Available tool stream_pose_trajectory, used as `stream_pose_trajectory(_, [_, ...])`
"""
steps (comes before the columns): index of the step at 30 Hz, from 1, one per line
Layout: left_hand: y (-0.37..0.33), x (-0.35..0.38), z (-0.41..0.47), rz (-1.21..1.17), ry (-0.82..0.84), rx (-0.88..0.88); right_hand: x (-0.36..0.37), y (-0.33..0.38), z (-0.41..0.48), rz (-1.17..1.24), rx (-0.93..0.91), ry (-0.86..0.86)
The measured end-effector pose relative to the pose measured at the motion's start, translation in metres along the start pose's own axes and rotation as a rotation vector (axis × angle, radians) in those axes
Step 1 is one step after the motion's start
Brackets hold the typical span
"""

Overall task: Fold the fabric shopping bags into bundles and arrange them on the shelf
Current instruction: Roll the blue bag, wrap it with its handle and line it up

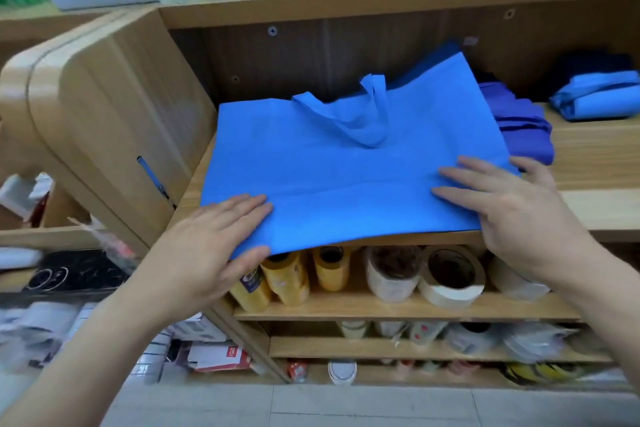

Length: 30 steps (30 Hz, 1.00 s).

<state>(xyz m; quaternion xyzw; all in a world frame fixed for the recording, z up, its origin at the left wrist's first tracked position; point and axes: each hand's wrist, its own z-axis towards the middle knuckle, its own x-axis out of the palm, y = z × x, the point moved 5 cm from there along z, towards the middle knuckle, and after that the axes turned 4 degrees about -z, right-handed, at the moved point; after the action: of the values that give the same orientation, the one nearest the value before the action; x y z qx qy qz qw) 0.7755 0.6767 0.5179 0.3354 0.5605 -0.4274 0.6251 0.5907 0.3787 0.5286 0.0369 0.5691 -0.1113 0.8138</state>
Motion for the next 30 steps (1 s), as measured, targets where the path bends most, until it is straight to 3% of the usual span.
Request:
stream_pose_trajectory(3, [0.007, 0.008, -0.003, 0.071, 0.107, -0.015, 0.007, -0.008, -0.005, 0.175, 0.023, 0.236])
stream_pose_trajectory(5, [0.011, 0.004, -0.001, 0.005, 0.065, 0.004, 0.007, -0.013, -0.006, 0.16, -0.018, 0.307])
stream_pose_trajectory(7, [0.016, -0.007, 0.0, -0.146, 0.041, -0.007, 0.004, -0.019, -0.006, 0.188, -0.041, 0.307])
stream_pose_trajectory(13, [0.027, -0.035, -0.013, -0.688, 0.064, -0.286, -0.017, -0.031, -0.01, 0.752, 0.078, 0.293])
stream_pose_trajectory(18, [0.029, -0.053, -0.024, -0.811, -0.163, -0.44, -0.026, -0.044, -0.011, 0.973, 0.244, 0.174])
stream_pose_trajectory(22, [0.035, -0.059, -0.027, -0.765, -0.221, -0.551, -0.026, -0.041, -0.009, 1.063, 0.32, 0.131])
stream_pose_trajectory(25, [0.033, -0.066, -0.019, -0.595, -0.179, -0.599, -0.02, -0.036, -0.008, 1.008, 0.414, 0.091])
stream_pose_trajectory(30, [0.002, -0.078, 0.026, 0.32, 0.006, -0.516, -0.019, -0.032, -0.004, 0.763, 0.535, 0.023])
